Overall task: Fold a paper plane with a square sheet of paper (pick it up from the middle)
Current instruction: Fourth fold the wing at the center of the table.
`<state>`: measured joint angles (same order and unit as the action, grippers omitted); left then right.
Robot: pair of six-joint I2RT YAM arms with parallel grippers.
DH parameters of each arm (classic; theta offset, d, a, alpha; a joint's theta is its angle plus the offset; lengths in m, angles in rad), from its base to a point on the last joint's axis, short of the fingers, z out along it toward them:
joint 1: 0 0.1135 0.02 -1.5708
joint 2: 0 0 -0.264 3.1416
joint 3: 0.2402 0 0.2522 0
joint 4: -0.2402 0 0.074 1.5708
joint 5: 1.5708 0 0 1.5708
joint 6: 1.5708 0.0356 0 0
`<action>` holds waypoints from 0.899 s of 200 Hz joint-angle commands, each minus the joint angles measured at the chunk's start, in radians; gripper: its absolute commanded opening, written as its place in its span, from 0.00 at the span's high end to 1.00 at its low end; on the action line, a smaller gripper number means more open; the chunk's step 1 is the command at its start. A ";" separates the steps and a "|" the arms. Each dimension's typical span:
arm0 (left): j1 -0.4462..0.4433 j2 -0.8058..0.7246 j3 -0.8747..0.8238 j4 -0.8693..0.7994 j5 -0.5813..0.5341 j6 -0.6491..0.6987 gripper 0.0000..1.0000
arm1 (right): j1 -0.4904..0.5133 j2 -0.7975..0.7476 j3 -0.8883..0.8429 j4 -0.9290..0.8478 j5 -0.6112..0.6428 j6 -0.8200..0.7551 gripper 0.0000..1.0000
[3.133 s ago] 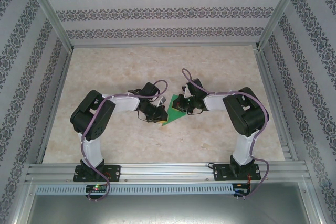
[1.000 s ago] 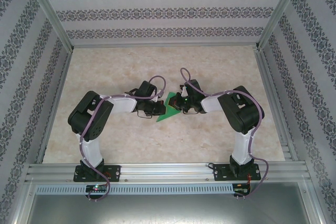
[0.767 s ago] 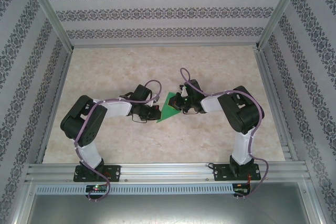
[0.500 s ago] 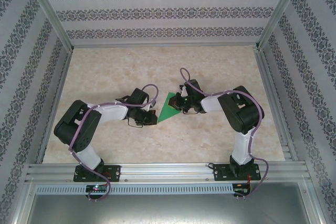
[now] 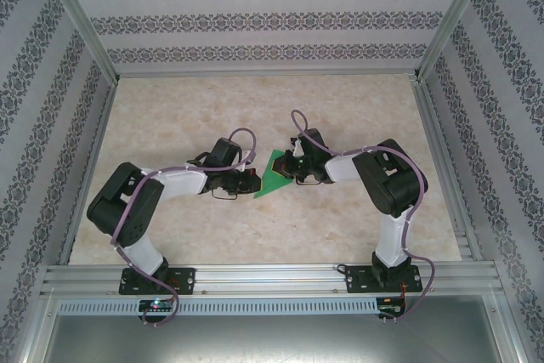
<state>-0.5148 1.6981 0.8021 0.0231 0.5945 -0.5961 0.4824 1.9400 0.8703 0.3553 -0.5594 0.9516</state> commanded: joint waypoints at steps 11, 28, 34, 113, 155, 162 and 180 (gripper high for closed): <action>0.002 0.061 0.041 0.007 0.018 -0.010 1.00 | 0.000 0.043 -0.031 -0.128 0.080 -0.028 1.00; 0.001 0.073 0.040 -0.014 0.014 -0.010 1.00 | -0.001 0.034 -0.024 -0.122 0.066 -0.038 1.00; 0.002 0.074 0.039 -0.029 0.009 -0.006 1.00 | 0.000 0.028 -0.022 -0.117 0.060 -0.043 1.00; 0.002 0.054 -0.007 -0.141 -0.037 0.053 1.00 | 0.025 -0.099 0.024 -0.107 0.001 -0.240 0.98; 0.002 0.066 -0.008 -0.133 -0.035 0.045 1.00 | 0.086 -0.086 -0.004 -0.093 0.000 -0.212 1.00; 0.001 0.067 -0.009 -0.134 -0.034 0.047 1.00 | 0.093 -0.080 -0.008 -0.094 0.000 -0.208 1.00; 0.002 0.071 -0.009 -0.135 -0.035 0.044 1.00 | 0.103 -0.070 -0.018 -0.097 -0.006 -0.203 1.00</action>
<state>-0.5148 1.7569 0.8223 -0.0185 0.5934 -0.5758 0.5732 1.8595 0.8753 0.2577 -0.5587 0.7555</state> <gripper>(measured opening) 0.064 0.037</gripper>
